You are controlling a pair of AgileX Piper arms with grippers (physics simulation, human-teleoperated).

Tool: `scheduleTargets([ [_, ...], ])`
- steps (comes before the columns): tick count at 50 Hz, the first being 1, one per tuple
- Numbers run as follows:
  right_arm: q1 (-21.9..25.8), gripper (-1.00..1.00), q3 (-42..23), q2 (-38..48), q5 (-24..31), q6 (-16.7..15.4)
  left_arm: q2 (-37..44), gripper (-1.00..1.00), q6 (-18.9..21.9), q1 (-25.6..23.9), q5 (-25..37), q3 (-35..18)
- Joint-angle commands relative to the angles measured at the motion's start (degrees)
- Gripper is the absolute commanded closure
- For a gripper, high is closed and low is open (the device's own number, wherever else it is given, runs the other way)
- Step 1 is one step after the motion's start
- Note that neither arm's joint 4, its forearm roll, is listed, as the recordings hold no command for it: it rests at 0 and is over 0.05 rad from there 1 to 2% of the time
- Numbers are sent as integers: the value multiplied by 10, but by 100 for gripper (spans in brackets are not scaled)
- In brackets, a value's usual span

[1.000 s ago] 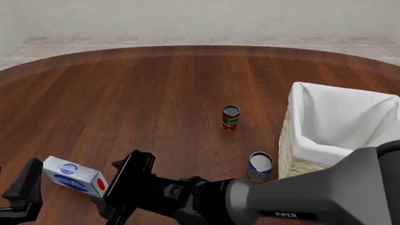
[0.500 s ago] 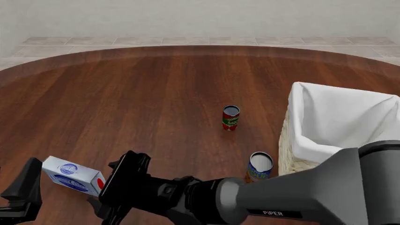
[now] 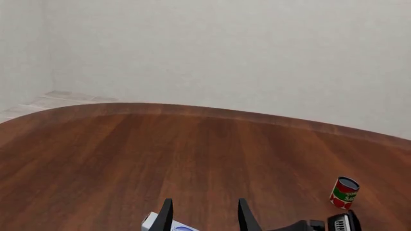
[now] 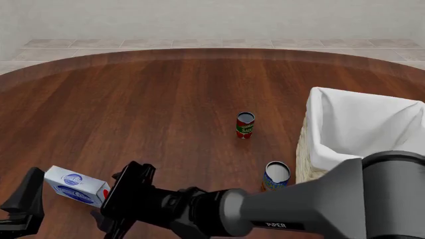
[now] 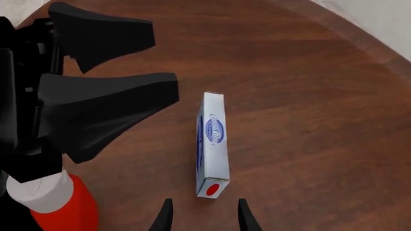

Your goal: Pick up the cream cheese box, and put it in the basket.

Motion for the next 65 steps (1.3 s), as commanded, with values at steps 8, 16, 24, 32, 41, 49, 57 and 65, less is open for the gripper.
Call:
scheduleTargets([
  [8,-4,-100,-25,22,10,0,0,-100,-2,0,0,0],
  [16,-7,-100,-34,36,12,-3,0,-100,-3,1,0,0],
  [24,-8,-100,-42,49,14,-5,0,-100,-4,0,0,0],
  [32,-7,-100,-50,58,16,-7,0,-100,-5,1,0,-1],
  [41,-9,-100,-61,64,21,-8,0,-100,-6,1,0,-1],
  [49,-11,-100,-70,70,25,-11,0,-100,-7,2,-1,-1],
  [57,-15,-100,-83,74,30,-8,0,-100,-8,2,-1,-1],
  [65,-16,-100,-92,82,32,-9,0,-100,-9,3,-2,0],
])
